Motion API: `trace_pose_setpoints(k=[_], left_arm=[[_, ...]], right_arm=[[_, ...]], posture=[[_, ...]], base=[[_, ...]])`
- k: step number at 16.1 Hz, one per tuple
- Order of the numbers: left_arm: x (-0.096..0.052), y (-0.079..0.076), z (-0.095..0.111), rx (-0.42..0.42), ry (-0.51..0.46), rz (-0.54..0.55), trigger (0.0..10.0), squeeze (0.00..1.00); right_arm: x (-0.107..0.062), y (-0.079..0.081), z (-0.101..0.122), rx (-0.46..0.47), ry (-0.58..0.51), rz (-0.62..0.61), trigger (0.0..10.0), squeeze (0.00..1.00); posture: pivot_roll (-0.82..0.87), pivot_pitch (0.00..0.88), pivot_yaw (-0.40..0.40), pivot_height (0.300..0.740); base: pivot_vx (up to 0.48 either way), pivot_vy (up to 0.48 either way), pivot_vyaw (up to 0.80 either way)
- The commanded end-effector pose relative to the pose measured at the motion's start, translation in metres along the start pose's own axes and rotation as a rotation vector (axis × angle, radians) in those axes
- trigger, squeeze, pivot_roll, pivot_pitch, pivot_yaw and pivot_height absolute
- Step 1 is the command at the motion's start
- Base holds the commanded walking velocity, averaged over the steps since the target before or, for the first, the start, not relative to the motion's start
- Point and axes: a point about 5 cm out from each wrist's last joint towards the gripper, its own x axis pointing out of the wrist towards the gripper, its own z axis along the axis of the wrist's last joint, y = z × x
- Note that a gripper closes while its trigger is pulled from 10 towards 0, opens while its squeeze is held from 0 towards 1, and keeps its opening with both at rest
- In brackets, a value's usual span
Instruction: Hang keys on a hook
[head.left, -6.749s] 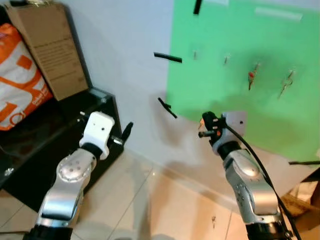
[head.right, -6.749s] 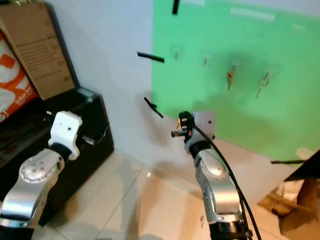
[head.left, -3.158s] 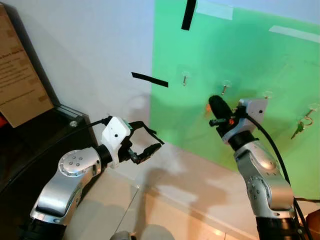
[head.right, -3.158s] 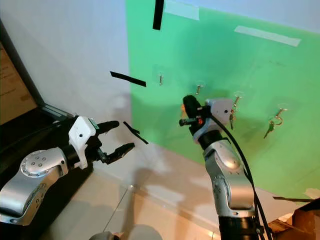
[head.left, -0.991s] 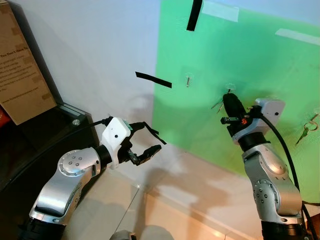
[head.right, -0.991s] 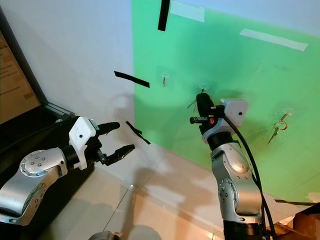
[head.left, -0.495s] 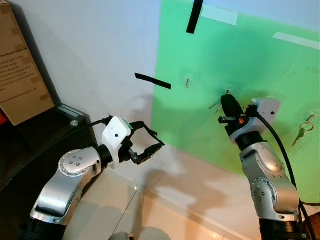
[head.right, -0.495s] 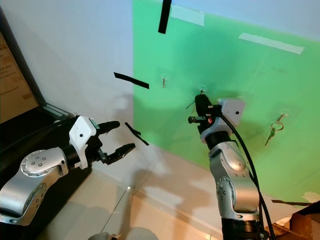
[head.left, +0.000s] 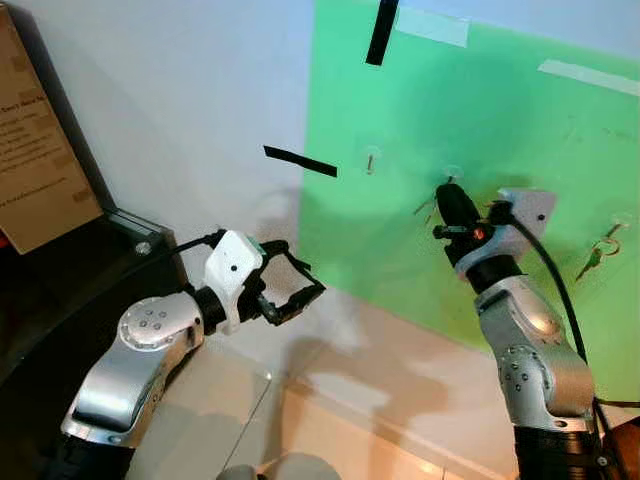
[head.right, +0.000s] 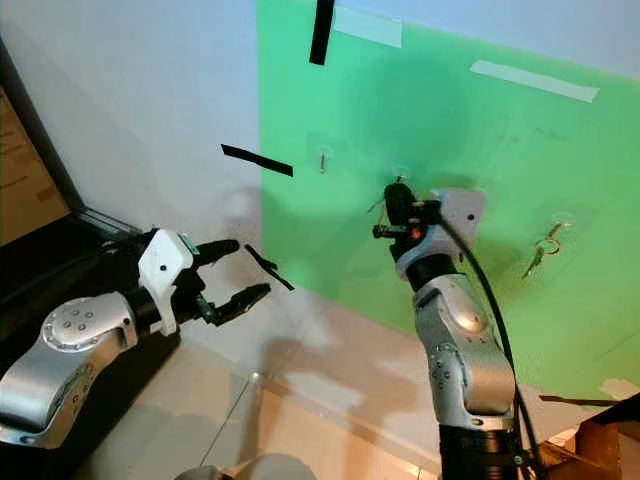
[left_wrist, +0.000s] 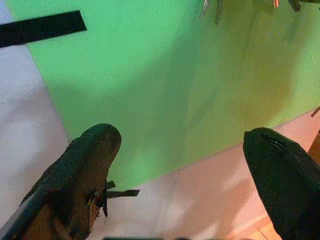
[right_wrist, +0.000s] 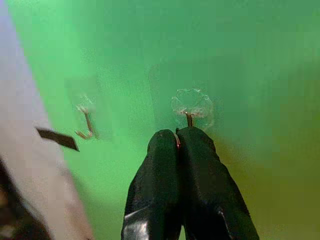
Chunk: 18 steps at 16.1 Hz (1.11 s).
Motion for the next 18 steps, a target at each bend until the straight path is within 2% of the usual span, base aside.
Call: trace_pose_setpoints(k=[1, 3, 10, 12, 13, 15, 17, 18], left_arm=[[0.003, 0.0, 0.006, 0.017, -0.016, -0.004, 10.0, 0.35], [0.003, 0.001, 0.006, 0.017, -0.017, -0.003, 10.0, 0.35], [0.003, 0.0, 0.006, 0.012, -0.019, -0.001, 10.0, 0.35], [0.003, 0.0, 0.006, 0.01, -0.019, -0.002, 10.0, 0.35], [0.003, 0.0, 0.006, 0.01, -0.019, -0.004, 10.0, 0.35], [0.003, 0.0, 0.006, 0.011, -0.019, -0.005, 10.0, 0.35], [0.002, 0.0, 0.006, 0.013, -0.019, -0.004, 10.0, 0.35], [0.002, 0.0, 0.006, 0.014, -0.018, -0.004, 10.0, 0.35]], right_arm=[[0.001, 0.006, 0.01, 0.093, -0.039, 0.075, 10.0, 0.0], [-0.001, 0.01, 0.016, 0.177, -0.059, 0.149, 10.0, 0.0], [-0.006, 0.004, 0.025, 0.297, -0.083, 0.164, 10.0, 0.0], [-0.011, 0.009, 0.027, 0.333, -0.065, 0.255, 10.0, 0.0], [-0.013, 0.011, 0.022, 0.303, -0.015, 0.281, 10.0, 0.0], [-0.014, 0.006, 0.006, 0.204, 0.084, 0.225, 10.0, 0.0], [-0.014, 0.004, 0.005, 0.204, 0.078, 0.192, 10.0, 0.0], [-0.014, 0.003, 0.009, 0.203, 0.041, 0.18, 10.0, 0.0]], posture=[[0.08, 0.0, -0.063, 0.74], [0.08, 0.0, -0.065, 0.74], [0.08, 0.0, -0.07, 0.74], [0.08, 0.0, -0.069, 0.74], [0.08, 0.0, -0.069, 0.74], [0.08, 0.0, -0.069, 0.74], [0.08, 0.0, -0.071, 0.74], [0.08, 0.0, -0.071, 0.74]], base=[[0.0, 0.0, 0.0], [0.0, 0.0, 0.0], [0.0, 0.0, 0.0], [0.0, 0.0, 0.0], [0.0, 0.0, 0.0], [0.0, 0.0, 0.0], [0.0, 0.0, 0.0], [0.0, 0.0, 0.0]])
